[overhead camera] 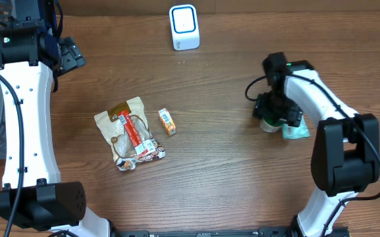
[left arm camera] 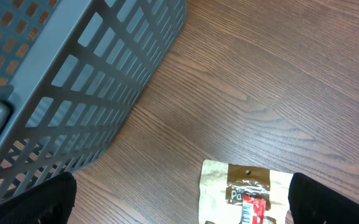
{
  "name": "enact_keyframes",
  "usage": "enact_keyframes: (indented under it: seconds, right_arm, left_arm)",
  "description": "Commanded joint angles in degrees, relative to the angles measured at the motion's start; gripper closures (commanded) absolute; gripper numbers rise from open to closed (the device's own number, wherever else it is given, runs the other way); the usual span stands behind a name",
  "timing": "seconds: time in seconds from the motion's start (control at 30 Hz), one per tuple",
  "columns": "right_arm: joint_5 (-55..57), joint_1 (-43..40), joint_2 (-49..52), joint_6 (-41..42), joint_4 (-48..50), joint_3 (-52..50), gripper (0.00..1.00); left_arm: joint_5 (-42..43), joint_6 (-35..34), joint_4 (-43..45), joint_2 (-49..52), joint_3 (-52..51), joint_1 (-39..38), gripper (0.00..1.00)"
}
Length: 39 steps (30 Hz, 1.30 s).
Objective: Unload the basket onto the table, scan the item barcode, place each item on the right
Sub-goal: 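Carry the jar right and set it down beside the wipes pack, then move the right gripper left over the orange Kleenex pack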
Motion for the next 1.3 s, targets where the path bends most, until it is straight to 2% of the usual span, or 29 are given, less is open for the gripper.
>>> enact_keyframes:
  seconds: [0.0,0.3,0.4,0.5,0.57,0.6,0.67,0.77,0.83,1.07,1.27]
  right_arm:
    - [0.4,-2.5,-1.2,0.3,-0.3,3.2,0.11]
    - [-3.6,-3.3,-4.0,0.2,-8.3,19.3,0.15]
    - [-11.1,-1.1,-4.6,-0.2,-10.9,25.0,0.19]
    - [-18.8,2.3,-4.8,-0.2,-10.4,26.3,0.24]
    - [-21.4,4.9,-4.6,-0.2,-9.7,26.2,0.35]
    - [-21.6,6.5,-4.5,-0.2,-9.5,26.2,0.46]
    - [-21.3,10.1,-4.2,-0.2,-8.4,26.0,0.58]
    - [-21.3,15.9,-3.8,-0.2,-4.2,24.9,0.85]
    - [-21.3,19.8,-3.1,-0.2,-0.8,24.1,0.92]
    - [-21.0,31.2,0.7,-0.2,11.1,20.4,0.94]
    - [-15.2,37.2,6.3,-0.2,15.1,19.8,0.94]
  left_arm:
    - [0.0,0.7,0.0,-1.5,1.2,0.1,0.0]
    - [0.0,0.7,0.0,-1.5,1.2,0.1,0.0]
    - [0.0,0.7,0.0,-1.5,1.2,0.1,0.0]
    - [0.0,0.7,0.0,-1.5,1.2,0.1,0.0]
    - [0.0,0.7,0.0,-1.5,1.2,0.1,0.0]
    - [0.0,0.7,0.0,-1.5,1.2,0.1,0.0]
    - [0.0,0.7,0.0,-1.5,1.2,0.1,0.0]
    - [0.0,0.7,0.0,-1.5,1.2,0.1,0.0]
    - [0.0,0.7,0.0,-1.5,1.2,0.1,0.0]
    - [0.0,0.7,0.0,-1.5,1.2,0.1,0.0]
    - [0.0,0.7,0.0,-1.5,1.2,0.1,0.0]
